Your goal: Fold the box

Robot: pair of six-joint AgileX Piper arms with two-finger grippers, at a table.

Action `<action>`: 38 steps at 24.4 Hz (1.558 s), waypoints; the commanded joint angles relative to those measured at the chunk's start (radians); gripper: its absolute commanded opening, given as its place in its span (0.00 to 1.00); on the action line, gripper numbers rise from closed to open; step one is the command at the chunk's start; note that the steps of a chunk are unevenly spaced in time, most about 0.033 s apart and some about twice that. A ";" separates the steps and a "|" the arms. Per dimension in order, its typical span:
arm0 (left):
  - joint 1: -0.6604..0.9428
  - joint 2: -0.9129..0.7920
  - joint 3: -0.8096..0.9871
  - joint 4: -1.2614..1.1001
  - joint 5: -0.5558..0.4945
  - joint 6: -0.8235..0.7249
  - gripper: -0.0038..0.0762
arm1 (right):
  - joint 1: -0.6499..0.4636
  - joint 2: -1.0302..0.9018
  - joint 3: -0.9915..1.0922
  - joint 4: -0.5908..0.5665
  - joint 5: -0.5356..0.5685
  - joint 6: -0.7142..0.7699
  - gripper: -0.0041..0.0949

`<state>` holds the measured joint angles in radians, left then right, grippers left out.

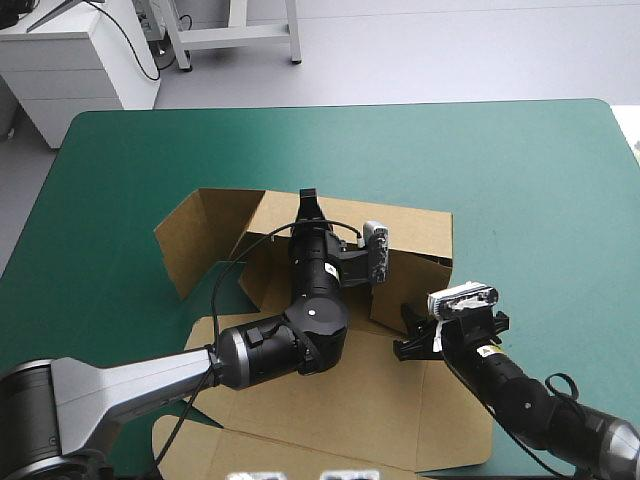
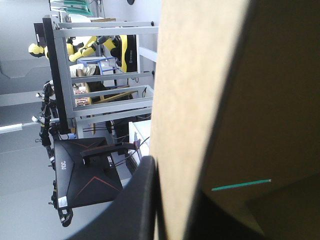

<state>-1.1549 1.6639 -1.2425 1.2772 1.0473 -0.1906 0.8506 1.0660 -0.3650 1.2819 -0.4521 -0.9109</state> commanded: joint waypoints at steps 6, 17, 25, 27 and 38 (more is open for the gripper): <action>-0.011 -0.038 -0.030 0.002 -0.043 -0.012 0.07 | 0.001 0.049 -0.050 -0.056 -0.077 -0.017 0.28; -0.011 -0.038 -0.030 0.031 -0.036 -0.012 0.07 | 0.001 0.113 -0.110 -0.056 -0.063 -0.017 0.02; -0.011 -0.038 -0.030 0.103 -0.043 -0.021 0.07 | 0.001 0.113 -0.110 -0.013 -0.007 -0.049 0.02; -0.011 -0.038 -0.030 0.128 -0.043 -0.021 0.07 | 0.001 0.113 -0.110 -0.011 -0.007 -0.070 0.02; -0.015 -0.038 -0.030 0.147 -0.048 -0.052 0.64 | 0.001 0.119 -0.110 -0.007 -0.015 -0.077 0.02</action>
<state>-1.1600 1.6680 -1.2425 1.3558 0.9857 -0.2150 0.8442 1.1960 -0.4488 1.3185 -0.4988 -0.9707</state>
